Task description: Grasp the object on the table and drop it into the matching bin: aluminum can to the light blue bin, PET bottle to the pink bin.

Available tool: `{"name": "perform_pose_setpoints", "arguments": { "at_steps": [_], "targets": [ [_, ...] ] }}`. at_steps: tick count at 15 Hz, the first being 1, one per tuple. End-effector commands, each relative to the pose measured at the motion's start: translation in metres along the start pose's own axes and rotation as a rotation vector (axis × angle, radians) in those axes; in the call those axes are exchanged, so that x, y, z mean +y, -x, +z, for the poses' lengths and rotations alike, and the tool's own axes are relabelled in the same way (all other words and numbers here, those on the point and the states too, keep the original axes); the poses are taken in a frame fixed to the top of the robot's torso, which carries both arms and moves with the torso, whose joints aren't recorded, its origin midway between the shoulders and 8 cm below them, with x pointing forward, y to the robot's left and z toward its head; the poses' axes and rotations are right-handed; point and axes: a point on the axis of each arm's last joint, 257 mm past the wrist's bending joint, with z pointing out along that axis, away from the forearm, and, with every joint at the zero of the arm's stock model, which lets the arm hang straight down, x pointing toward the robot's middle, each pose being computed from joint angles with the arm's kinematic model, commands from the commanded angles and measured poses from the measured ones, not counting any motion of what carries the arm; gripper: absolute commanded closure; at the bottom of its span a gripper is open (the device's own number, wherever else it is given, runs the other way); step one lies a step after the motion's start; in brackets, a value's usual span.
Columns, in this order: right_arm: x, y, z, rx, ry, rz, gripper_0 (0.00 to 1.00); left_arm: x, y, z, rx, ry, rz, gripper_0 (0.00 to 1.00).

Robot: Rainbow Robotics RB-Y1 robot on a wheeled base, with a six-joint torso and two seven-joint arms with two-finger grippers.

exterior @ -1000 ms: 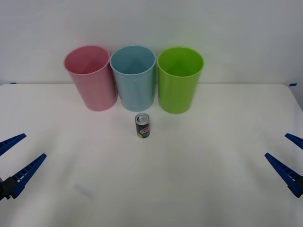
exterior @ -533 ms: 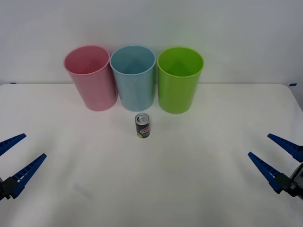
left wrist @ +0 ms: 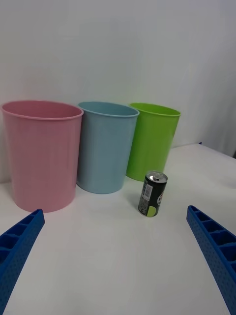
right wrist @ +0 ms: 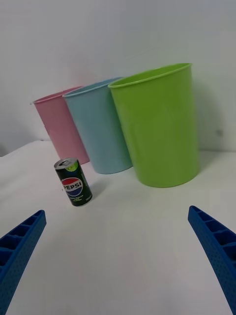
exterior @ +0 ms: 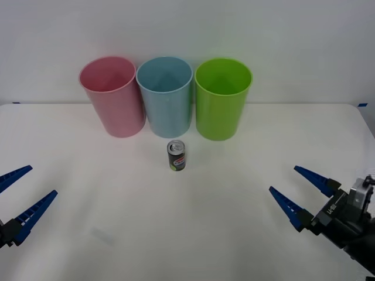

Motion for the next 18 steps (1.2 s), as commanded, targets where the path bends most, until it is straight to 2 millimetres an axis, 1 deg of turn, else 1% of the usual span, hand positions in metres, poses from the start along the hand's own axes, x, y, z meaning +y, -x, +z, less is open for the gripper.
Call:
{"name": "perform_pose_setpoints", "arguments": {
  "at_steps": [1,4,6,12,16,17,18],
  "targets": [
    [0.014,-0.011,0.023,0.01,0.015,-0.014,0.0,0.0,0.0,0.0,0.0,0.0,0.0,0.0],
    [0.024,-0.019,0.047,0.018,0.011,-0.068,0.0,0.0,0.0,0.0,0.0,0.0,0.0,0.0],
    [0.035,-0.026,0.064,0.023,0.016,-0.089,0.0,0.0,0.0,0.0,0.0,0.0,0.0,0.0],
    [0.06,-0.04,0.101,0.038,0.007,-0.099,0.0,0.0,0.0,0.0,0.0,0.0,0.0,0.0],
    [0.069,-0.046,0.122,0.05,-0.007,-0.129,0.0,0.0,0.0,0.0,0.0,0.0,0.0,0.0],
    [0.069,-0.052,0.127,0.055,-0.008,-0.121,0.0,0.0,0.0,0.0,0.0,0.0,0.0,0.0],
    [0.07,-0.057,0.138,0.059,-0.003,-0.115,0.0,0.0,0.0,0.0,0.0,0.0,0.0,0.0]
  ]
}}
